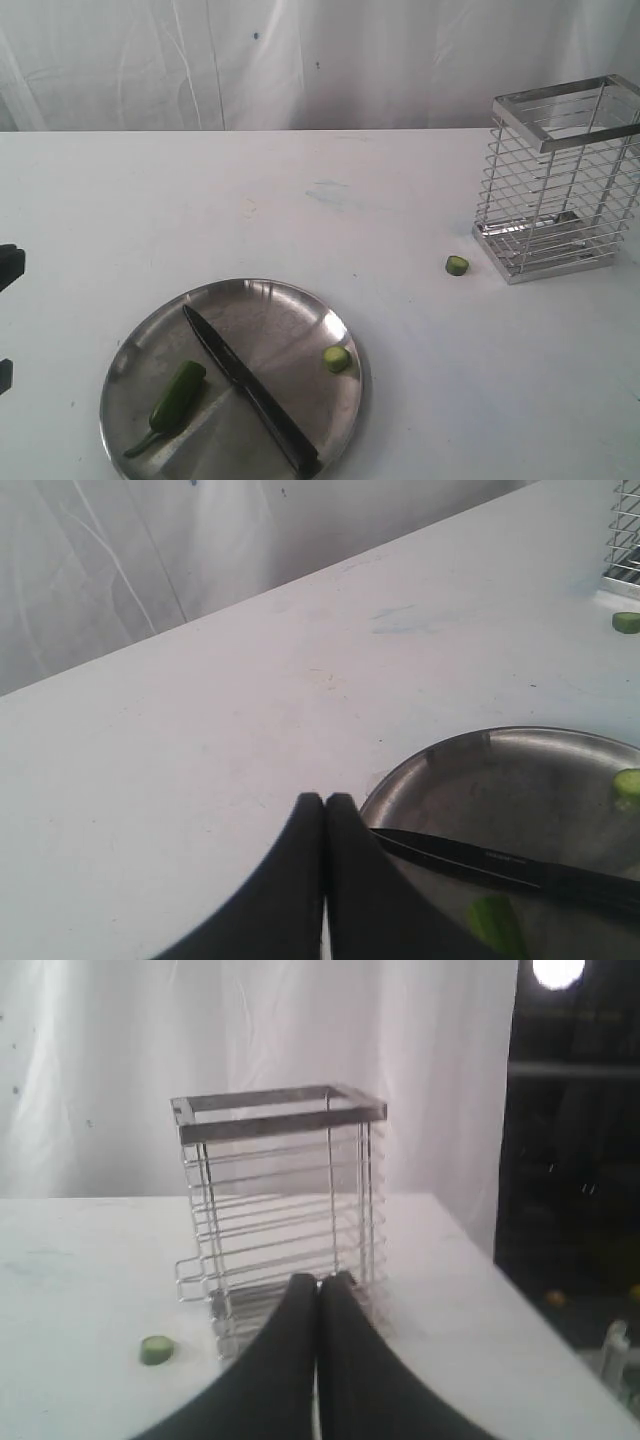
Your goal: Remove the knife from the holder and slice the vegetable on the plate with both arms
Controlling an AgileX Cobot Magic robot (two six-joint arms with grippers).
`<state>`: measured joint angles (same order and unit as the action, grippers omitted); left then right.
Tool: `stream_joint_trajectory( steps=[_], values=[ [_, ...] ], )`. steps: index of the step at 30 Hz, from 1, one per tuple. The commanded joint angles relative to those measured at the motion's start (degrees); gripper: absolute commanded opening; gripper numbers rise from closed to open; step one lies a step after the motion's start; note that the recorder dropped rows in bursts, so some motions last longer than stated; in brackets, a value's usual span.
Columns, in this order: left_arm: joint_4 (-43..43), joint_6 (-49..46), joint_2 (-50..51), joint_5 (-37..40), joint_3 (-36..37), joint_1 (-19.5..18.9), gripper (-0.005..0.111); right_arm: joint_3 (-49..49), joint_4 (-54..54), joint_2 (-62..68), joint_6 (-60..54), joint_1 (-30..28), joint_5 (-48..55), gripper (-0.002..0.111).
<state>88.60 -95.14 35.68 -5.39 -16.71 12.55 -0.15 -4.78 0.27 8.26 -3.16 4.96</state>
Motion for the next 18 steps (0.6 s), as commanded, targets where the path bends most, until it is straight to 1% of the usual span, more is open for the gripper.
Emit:
stream_joint_trajectory(
  steps=[1, 2, 5, 10, 18],
  values=[
    [0.86, 0.31, -0.29, 0.44, 0.02, 0.11, 0.000, 0.15, -2.31, -0.27, 2.10, 0.50, 15.71, 0.000],
    [0.86, 0.31, -0.29, 0.44, 0.02, 0.11, 0.000, 0.15, -3.08, -0.27, 0.00, 0.50, 14.32, 0.000],
    [0.86, 0.31, -0.29, 0.44, 0.02, 0.11, 0.000, 0.15, -3.07, -0.27, -7.37, 0.50, 14.42, 0.000],
    [0.86, 0.31, -0.29, 0.44, 0.02, 0.11, 0.000, 0.15, -3.07, -0.27, 1.63, 0.50, 14.42, 0.000],
    [0.86, 0.31, -0.29, 0.44, 0.02, 0.11, 0.000, 0.15, -2.85, -0.27, 1.62, 0.50, 14.32, 0.000]
  ],
)
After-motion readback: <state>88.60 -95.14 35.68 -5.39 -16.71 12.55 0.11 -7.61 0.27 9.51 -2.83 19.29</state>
